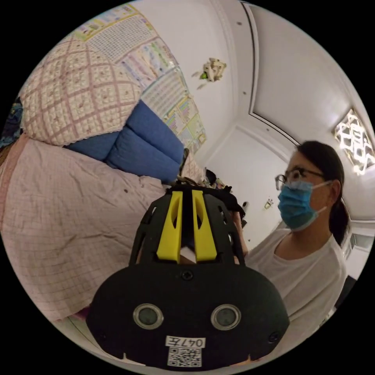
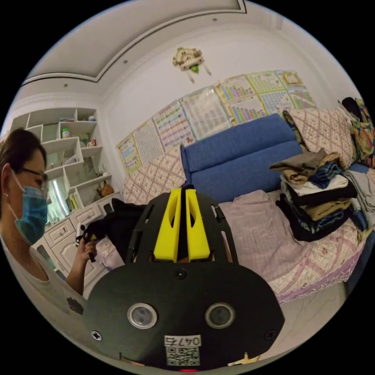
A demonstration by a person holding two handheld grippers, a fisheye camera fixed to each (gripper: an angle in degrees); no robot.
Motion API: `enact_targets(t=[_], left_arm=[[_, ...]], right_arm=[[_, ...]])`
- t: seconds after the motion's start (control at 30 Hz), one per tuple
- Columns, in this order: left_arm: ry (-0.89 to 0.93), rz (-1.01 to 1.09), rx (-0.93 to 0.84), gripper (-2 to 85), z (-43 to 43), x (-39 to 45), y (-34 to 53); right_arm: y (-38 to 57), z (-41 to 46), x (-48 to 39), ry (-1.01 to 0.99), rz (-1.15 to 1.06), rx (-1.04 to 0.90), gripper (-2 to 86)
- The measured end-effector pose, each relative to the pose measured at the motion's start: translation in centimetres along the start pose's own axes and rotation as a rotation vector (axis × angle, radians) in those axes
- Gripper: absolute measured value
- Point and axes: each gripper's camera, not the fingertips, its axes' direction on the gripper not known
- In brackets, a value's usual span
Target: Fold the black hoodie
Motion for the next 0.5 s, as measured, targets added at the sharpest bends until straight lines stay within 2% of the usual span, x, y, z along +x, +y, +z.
enact_targets(t=[0.07,0.17,0.33,0.4,0.5], left_arm=[[-0.041,-0.035,-0.019,4.0,0.0,-1.2,-3.4],[-0.1,0.082,-0.04,4.0,-1.3,0.6,-9.9],[-0.315,0.226,-0.102,4.1,-3.8,4.9,-15.5],[-0.376,0.13,-0.202,4.1,-4.0,2.4,-15.7],[-0.316,-0.105,-0.355,4.2,-3.1,-4.8,-13.4]], right_arm=[[-1.4,3.9,-0.1,-0.05,-0.003,-0.029,0.0],[-4.4,8.1,-1.2,-0.15,-0.013,0.011,0.0],[-6.0,12.7,-4.6,-0.11,-0.122,0.012,0.0],[-4.6,16.5,-4.8,-0.09,-0.097,-0.125,0.0],[-1.0,22.0,-4.6,-0.053,-0.044,-0.36,0.1]])
